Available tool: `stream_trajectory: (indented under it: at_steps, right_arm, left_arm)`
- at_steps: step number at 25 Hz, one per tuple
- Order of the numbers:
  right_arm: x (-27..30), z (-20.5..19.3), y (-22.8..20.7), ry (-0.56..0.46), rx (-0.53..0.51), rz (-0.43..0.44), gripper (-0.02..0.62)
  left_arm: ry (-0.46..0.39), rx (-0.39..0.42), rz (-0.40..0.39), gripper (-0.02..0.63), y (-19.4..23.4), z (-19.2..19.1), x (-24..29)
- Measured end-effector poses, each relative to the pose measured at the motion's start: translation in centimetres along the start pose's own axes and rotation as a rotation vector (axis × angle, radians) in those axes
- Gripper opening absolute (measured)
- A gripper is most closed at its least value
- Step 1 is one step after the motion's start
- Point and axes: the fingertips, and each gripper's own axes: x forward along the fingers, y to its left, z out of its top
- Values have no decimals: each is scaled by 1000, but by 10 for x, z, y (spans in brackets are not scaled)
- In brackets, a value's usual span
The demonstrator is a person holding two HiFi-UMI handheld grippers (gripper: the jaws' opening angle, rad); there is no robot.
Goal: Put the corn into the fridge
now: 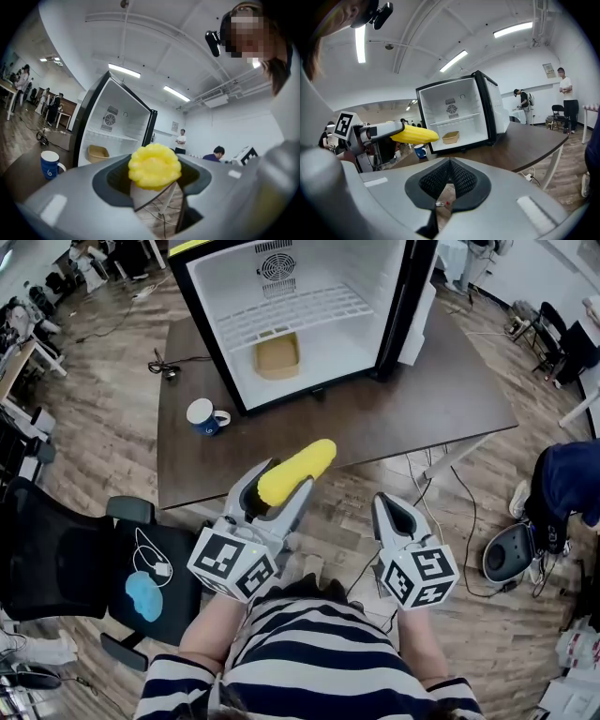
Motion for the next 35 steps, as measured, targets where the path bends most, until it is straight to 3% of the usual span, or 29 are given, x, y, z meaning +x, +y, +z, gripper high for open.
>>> stream_trajectory:
  at_steps: [15, 35]
  right_arm:
    - [76, 40, -25, -21, -10, 46, -8]
    - [178, 105, -108, 14, -103, 297, -8]
  left_arm:
    - [-73, 58, 24, 0, 48, 42, 64]
    - [-218, 114, 251, 0, 80, 95, 188]
